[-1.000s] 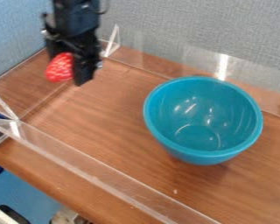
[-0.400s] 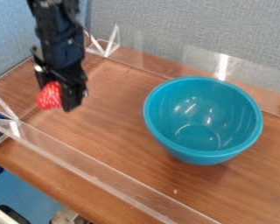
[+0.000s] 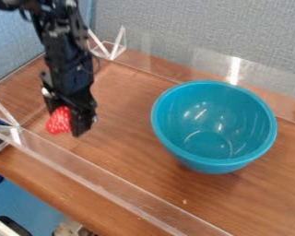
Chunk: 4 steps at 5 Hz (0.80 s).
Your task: Remove the strawberry from inside the blue bowl and put it on the table
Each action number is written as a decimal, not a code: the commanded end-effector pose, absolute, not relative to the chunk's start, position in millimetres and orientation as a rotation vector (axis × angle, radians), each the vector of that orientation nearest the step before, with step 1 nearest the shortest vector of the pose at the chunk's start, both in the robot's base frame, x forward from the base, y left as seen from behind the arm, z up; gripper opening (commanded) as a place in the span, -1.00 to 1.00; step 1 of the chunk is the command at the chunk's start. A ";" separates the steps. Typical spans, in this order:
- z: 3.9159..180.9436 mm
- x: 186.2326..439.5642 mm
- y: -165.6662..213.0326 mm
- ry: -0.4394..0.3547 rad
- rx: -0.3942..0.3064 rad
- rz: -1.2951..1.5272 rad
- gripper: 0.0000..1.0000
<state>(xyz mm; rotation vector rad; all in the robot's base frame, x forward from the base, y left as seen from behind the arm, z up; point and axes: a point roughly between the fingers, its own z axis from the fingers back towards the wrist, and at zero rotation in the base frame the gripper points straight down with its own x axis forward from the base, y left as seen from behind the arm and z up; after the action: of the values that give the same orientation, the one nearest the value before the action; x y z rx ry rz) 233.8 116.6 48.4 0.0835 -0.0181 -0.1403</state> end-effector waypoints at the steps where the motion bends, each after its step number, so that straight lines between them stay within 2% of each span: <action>1: 49.2 239.0 115.0 -0.052 0.096 -0.160 -1.00; 2: 46.4 240.1 113.8 -0.056 0.091 -0.168 -1.00; 3: 45.5 240.5 112.7 -0.060 0.088 -0.173 1.00; 4: 42.5 242.6 112.4 -0.057 0.085 -0.171 1.00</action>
<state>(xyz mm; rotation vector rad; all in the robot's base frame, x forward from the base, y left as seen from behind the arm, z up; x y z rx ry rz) 235.4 113.8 34.3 0.0677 -0.0256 -0.1506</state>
